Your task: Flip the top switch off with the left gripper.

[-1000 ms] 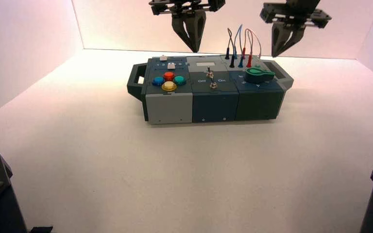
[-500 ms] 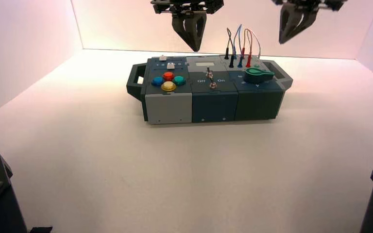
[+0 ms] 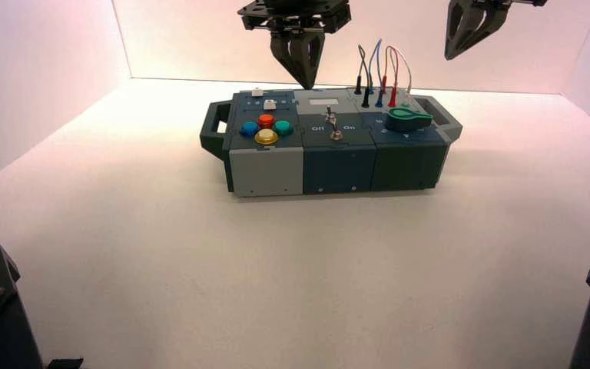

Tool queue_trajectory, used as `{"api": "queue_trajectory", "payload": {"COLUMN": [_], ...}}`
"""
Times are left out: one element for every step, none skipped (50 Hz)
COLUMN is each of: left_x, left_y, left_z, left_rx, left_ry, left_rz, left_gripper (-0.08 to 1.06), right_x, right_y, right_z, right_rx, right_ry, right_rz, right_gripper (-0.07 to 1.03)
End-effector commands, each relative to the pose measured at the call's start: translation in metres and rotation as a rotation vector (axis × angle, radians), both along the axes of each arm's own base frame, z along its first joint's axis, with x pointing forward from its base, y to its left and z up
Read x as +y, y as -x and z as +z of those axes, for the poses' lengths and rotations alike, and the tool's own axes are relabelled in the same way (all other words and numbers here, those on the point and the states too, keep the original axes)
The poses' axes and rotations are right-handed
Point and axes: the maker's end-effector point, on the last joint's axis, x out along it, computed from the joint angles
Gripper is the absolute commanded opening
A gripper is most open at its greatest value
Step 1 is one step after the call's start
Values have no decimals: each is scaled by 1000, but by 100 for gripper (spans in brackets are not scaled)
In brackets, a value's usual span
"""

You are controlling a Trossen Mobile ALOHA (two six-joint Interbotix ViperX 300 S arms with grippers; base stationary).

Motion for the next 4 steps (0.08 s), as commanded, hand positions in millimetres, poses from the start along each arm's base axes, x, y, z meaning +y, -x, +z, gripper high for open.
{"api": "queue_trajectory", "payload": {"left_x": [-3, -3, -3, -3], "left_y": [-4, -4, -4, -4], "left_z": [9, 10, 10, 10], "left_rx": [-32, -33, -33, -33], "left_ry": [19, 19, 19, 19], "left_rz": [-10, -10, -10, -10], "left_gripper": [-3, -3, -3, -3], "right_x": [2, 2, 2, 2], "right_y": [-4, -4, -4, -4], "right_z": [18, 18, 19, 19], "right_rx": [-57, -55, -57, -57], "right_ry": [-6, -6, -6, -6], "right_rz": [6, 7, 7, 7], "right_gripper": [-2, -2, -2, -2]}}
